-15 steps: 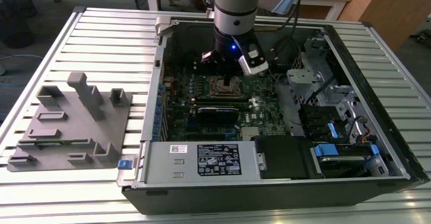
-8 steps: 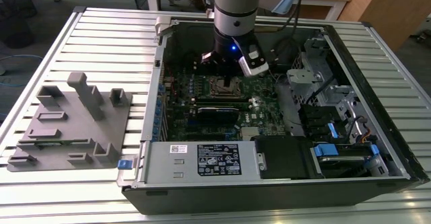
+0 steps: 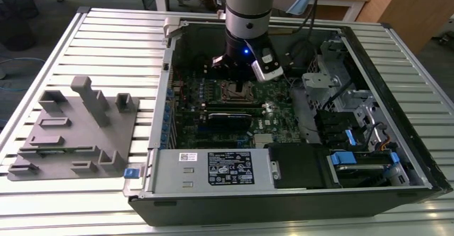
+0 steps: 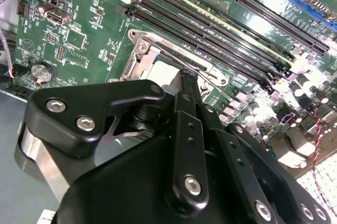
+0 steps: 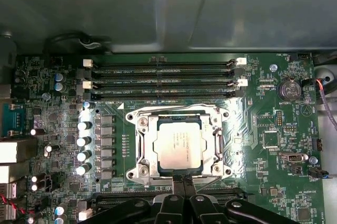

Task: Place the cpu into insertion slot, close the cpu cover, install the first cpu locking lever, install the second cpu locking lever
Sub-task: 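Install the second cpu locking lever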

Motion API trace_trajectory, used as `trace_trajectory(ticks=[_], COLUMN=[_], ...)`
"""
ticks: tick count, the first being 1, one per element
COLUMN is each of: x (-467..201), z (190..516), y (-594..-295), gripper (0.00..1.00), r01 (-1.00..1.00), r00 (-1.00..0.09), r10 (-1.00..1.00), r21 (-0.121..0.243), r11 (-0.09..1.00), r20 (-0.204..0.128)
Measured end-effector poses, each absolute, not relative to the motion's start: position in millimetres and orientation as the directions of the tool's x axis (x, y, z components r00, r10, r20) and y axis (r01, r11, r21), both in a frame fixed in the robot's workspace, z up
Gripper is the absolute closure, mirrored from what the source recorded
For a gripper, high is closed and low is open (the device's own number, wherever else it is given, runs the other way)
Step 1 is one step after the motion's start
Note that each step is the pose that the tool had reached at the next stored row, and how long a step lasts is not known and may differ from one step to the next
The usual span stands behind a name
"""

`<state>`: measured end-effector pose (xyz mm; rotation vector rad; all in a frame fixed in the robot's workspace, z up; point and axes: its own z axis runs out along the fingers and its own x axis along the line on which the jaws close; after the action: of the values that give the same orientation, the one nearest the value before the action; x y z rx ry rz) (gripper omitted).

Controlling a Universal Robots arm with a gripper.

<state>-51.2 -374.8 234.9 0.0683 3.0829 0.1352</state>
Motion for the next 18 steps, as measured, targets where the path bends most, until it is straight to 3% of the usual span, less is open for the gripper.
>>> trace_trajectory(ticks=[18], x=[-53.9], z=[234.4], y=[-383.6], gripper=[0.89], r01=[0.042], r00=[-0.998], r10=[0.046], r21=[0.088], r11=[0.995], r20=[-0.053])
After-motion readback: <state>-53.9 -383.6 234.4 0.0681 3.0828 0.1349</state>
